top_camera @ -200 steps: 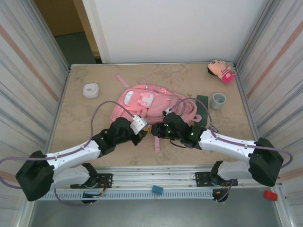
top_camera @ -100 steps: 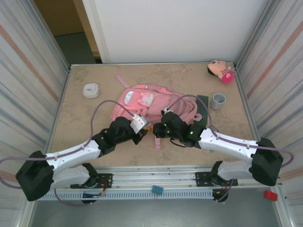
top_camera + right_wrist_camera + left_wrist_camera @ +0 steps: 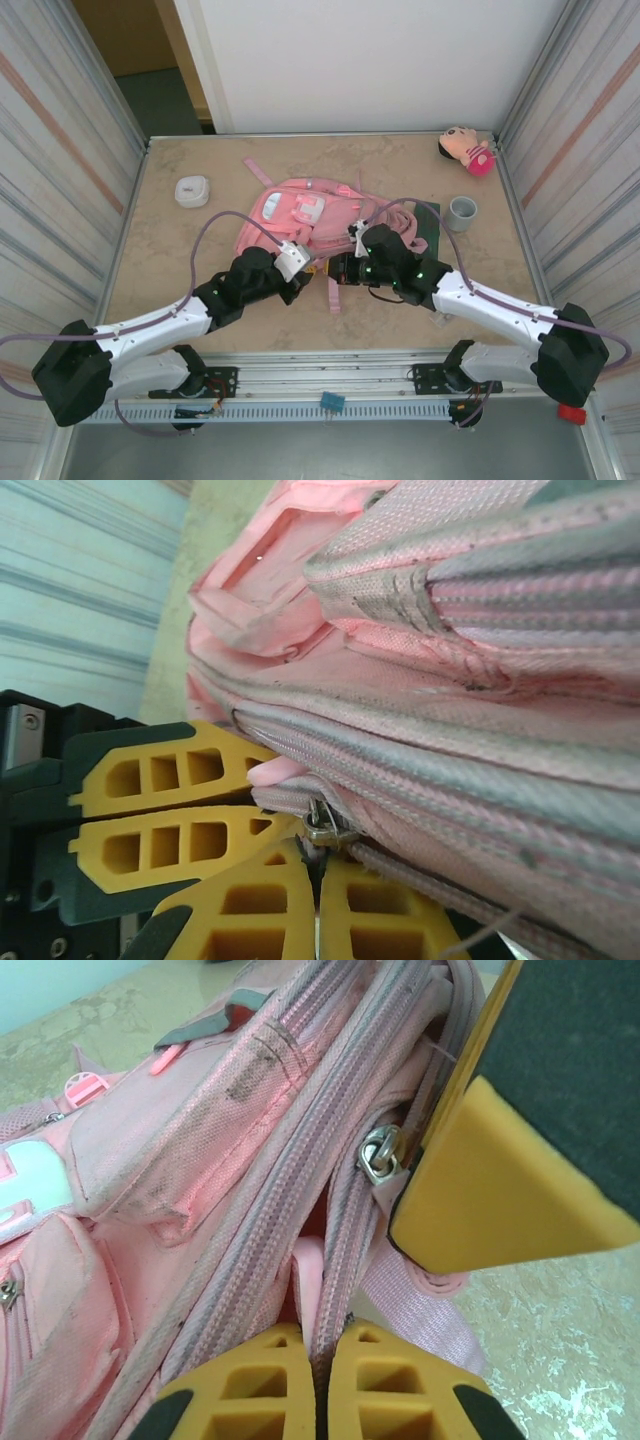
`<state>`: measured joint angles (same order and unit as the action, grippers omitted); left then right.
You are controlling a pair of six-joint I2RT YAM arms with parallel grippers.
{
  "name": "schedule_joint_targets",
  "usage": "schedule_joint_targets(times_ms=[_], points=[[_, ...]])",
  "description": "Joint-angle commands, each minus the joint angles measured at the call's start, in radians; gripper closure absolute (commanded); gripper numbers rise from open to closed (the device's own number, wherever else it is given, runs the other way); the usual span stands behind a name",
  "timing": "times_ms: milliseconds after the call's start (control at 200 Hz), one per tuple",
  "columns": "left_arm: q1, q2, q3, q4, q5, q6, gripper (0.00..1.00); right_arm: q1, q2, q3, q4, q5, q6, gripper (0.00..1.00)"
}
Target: Pack the student bag
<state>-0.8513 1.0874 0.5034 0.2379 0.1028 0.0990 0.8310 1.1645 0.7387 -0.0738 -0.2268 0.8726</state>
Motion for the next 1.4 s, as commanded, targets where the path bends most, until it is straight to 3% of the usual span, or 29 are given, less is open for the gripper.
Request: schedule_joint_targets(times_ms=[0, 341, 561, 616, 757, 852, 992, 1228, 1398], points=[[-0.009, -0.018, 0.014, 0.014, -0.032, 0.02, 1.0, -0.068, -0.059, -0.011, 0.095, -0.062, 0.052, 1.0], [-0.009, -0.01, -0.002, 0.017, -0.05, 0.026, 1.0, -0.205, -0.147, -0.066, -0.025, -0.18, 0.045, 1.0], [-0.01, -0.012, 0.022, 0.045, 0.026, 0.016, 1.0, -0.189, -0.139, -0.046, -0.079, -0.158, 0.025, 1.0], [-0.009, -0.012, 0.031, 0.048, 0.035, 0.013, 1.0, -0.171, -0.129, -0.021, -0.133, -0.107, -0.001, 0.96], [-0.01, -0.016, 0.056, 0.028, 0.017, -0.005, 1.0, -0.089, -0.126, 0.054, -0.243, 0.011, -0.069, 0.73], [-0.009, -0.015, 0.079, 0.003, 0.015, -0.014, 1.0, -0.032, -0.139, 0.073, -0.296, 0.065, -0.06, 0.65], [-0.009, -0.015, 0.088, 0.001, 0.021, -0.022, 1.0, 0.046, -0.142, 0.072, -0.338, 0.136, -0.006, 0.61], [-0.01, -0.017, 0.09, 0.008, 0.038, -0.022, 1.0, 0.041, -0.096, 0.016, -0.219, 0.078, -0.003, 0.55], [-0.009, -0.024, 0.092, 0.013, 0.049, -0.022, 1.0, 0.001, -0.026, 0.004, -0.087, -0.005, -0.012, 0.55]])
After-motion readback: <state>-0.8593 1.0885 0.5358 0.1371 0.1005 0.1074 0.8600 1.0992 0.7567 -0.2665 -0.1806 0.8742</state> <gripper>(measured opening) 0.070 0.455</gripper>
